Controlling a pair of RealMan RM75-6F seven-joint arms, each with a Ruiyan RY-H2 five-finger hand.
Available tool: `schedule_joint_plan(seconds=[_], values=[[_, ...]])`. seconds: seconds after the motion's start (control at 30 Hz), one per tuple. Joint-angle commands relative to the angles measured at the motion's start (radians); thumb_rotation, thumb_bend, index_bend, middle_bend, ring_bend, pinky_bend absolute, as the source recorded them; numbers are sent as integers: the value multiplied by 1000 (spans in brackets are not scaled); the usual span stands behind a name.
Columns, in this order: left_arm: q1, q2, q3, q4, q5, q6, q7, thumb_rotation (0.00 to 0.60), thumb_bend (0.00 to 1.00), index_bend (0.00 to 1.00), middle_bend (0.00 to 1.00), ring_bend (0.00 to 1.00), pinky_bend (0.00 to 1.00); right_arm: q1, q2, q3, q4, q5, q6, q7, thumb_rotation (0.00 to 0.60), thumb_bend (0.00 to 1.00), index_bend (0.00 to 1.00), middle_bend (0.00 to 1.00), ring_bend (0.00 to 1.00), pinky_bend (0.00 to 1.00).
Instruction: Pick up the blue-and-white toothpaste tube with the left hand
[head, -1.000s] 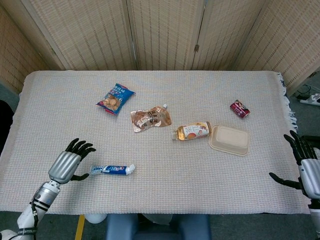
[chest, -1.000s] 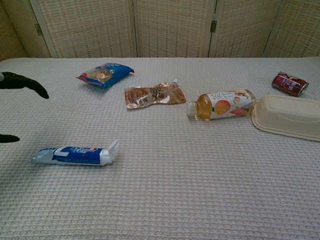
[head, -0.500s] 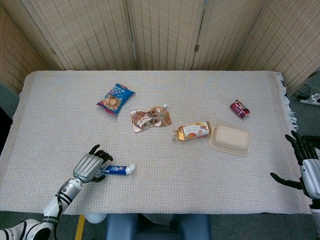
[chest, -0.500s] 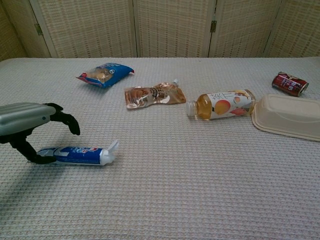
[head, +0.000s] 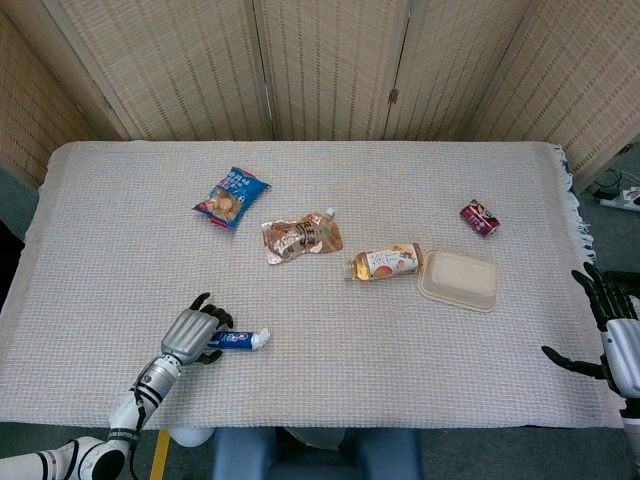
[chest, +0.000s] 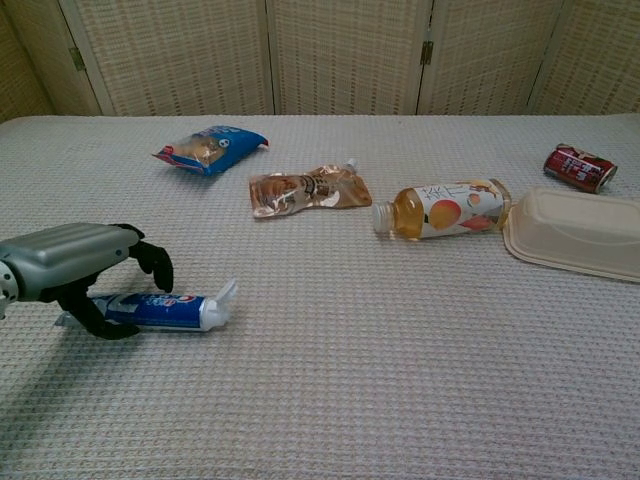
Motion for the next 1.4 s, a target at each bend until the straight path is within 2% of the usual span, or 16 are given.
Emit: schedule_joint_plan(seconds=[0.03,0.23,0.43,0.53,0.63,0.8,0.9,1.1,1.27,1.4], values=[[0,-14,4,19,8,10,-12,600,325,434,403,312,122,1,-1,0,2,1,-2,1,598,55,0,0,0,0],[-1,-32,11,53,22,16,-42,600,324,468,431,332,147,2,-1,0,5,6,-8,5,599,55,0,0,0,0],[7,-57,23,106,68,41,-108,600,337,547,510,401,208,1,0,0,3,5,-9,3,600,56,0,0,0,0],[6,-60,28,122,84,40,-139,600,397,579,551,438,242,1,2,-1,-2,3,-8,-1,600,55,0,0,0,0],[10,-66,33,155,136,66,-224,600,471,631,605,498,338,1,4,0,-9,1,-5,-7,600,55,0,0,0,0],[11,-65,42,216,241,136,-387,600,688,706,697,602,513,8,11,-2,-26,-11,-12,-32,600,55,0,0,0,0],[7,-55,46,239,300,183,-491,600,727,730,732,637,559,21,20,-5,-45,-26,-29,-55,597,57,0,0,0,0],[-18,5,39,186,354,211,-577,600,731,747,760,663,586,87,35,-5,-102,-95,-97,-101,514,58,0,0,0,0],[-49,51,16,98,360,201,-605,600,743,749,775,684,599,179,52,26,-177,-121,-189,-157,499,59,12,0,0,0],[-72,82,-1,29,364,191,-597,600,750,749,775,685,599,264,67,59,-257,-113,-287,-199,479,62,71,0,0,0]])
